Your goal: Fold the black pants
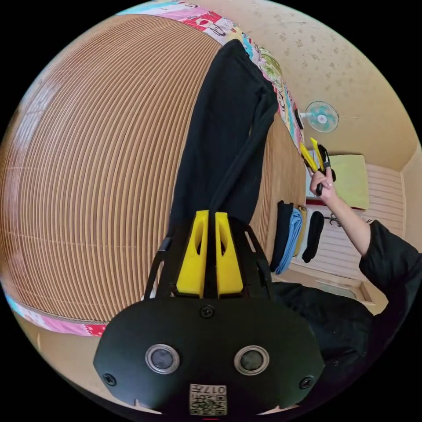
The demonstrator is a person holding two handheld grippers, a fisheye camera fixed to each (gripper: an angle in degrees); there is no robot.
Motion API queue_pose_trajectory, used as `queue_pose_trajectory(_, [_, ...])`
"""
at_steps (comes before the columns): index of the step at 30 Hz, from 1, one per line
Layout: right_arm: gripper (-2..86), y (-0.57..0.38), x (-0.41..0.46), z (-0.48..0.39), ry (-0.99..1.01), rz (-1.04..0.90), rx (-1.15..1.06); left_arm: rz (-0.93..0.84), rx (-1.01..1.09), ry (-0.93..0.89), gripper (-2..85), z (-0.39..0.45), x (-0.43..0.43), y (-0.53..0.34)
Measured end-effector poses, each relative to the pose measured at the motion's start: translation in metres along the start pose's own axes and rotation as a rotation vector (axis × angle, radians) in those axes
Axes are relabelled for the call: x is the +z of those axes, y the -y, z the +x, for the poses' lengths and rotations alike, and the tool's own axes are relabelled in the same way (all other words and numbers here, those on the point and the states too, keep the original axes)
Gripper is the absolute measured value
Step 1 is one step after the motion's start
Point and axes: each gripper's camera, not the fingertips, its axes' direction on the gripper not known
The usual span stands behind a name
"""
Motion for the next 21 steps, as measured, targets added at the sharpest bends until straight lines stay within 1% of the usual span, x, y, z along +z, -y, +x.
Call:
queue_pose_trajectory(2, [11.0,0.042,0.024,0.009,-0.055,0.082,0.090,0.010,0.035,0.015,1.7,-0.002,0.012,0.001])
queue_pose_trajectory(4, [11.8,0.072,0.040,0.011,-0.112,0.156,0.144,0.075,0.059,-0.041,1.3,-0.011,0.013,-0.006])
queue_pose_trajectory(6, [12.4,0.104,0.058,0.009,-0.186,0.223,0.189,0.186,0.115,-0.155,0.8,-0.029,0.012,-0.023])
queue_pose_trajectory(9, [13.4,0.161,0.089,-0.007,-0.354,0.284,0.173,0.216,0.137,-0.253,0.4,-0.043,0.007,-0.026])
queue_pose_trajectory(11, [14.0,0.200,0.118,-0.015,-0.536,0.318,0.147,0.236,0.132,-0.314,0.3,-0.050,0.003,-0.027])
queue_pose_trajectory(12, [14.1,0.208,0.124,-0.015,-0.564,0.328,0.145,0.243,0.132,-0.337,0.3,-0.052,0.000,-0.028])
queue_pose_trajectory(14, [14.1,0.235,0.152,-0.006,-0.638,0.364,0.135,0.257,0.141,-0.327,0.2,-0.048,-0.007,-0.029])
queue_pose_trajectory(18, [13.6,0.260,0.186,0.021,-0.605,0.442,0.130,0.268,0.140,-0.354,0.2,-0.045,-0.023,-0.027])
queue_pose_trajectory(21, [12.1,0.273,0.212,0.043,-0.641,0.482,0.141,0.273,0.143,-0.361,0.2,-0.039,-0.035,-0.024])
